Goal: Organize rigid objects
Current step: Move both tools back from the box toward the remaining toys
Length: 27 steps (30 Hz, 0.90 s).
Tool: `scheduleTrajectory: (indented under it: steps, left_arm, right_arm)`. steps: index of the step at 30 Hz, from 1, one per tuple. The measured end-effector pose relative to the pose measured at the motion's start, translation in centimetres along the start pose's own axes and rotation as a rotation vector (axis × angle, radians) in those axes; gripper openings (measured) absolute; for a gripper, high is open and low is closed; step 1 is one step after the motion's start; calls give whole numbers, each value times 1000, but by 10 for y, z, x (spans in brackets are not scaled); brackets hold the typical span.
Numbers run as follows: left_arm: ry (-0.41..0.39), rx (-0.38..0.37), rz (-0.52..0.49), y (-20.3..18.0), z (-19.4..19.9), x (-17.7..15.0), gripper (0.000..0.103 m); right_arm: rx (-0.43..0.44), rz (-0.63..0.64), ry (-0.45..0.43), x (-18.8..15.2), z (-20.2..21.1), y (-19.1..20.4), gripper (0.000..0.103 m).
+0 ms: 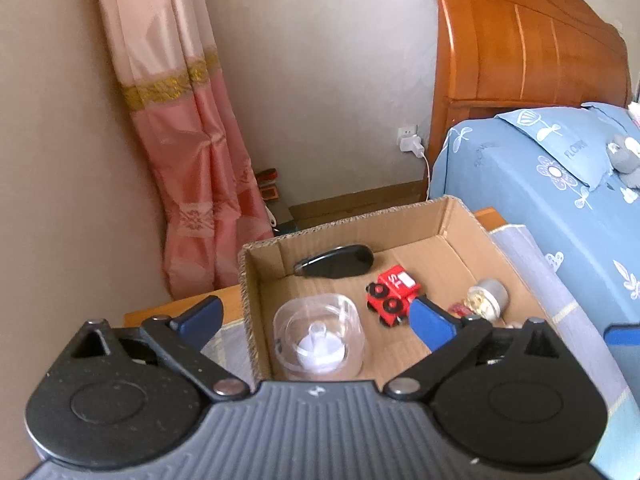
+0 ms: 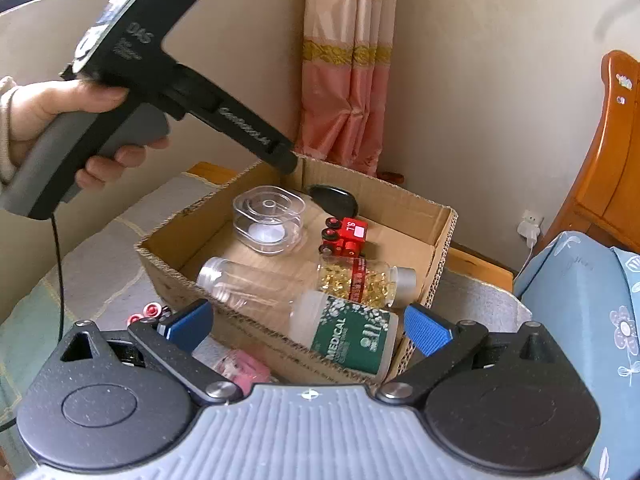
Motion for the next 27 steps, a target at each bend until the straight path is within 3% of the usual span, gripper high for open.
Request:
scheduleTrajectory:
  steps: [8,15,27]
  left_arm:
    - [-25,4,-33,-2,60,-25,100]
    - [-34,-3,-3,-8,100,-68,100]
    - [39,24,-11,-16,95,-158,100]
  right_arm:
    - [-1,-7,-5,-13,27,20,103]
    - [-40,-58,6,-45,47,34,103]
    - [-170,-122,81,-118,56,53,103]
Point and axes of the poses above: each gripper's, at about its wrist camera, not at the fingertips, and z roughly against the way its jaws point, y to its left, x to its top, the point moved 3 cm from there along -z, roughly the way its jaws point, and after that the axes turned 15 degrees about -y, right-handed, at the moved point
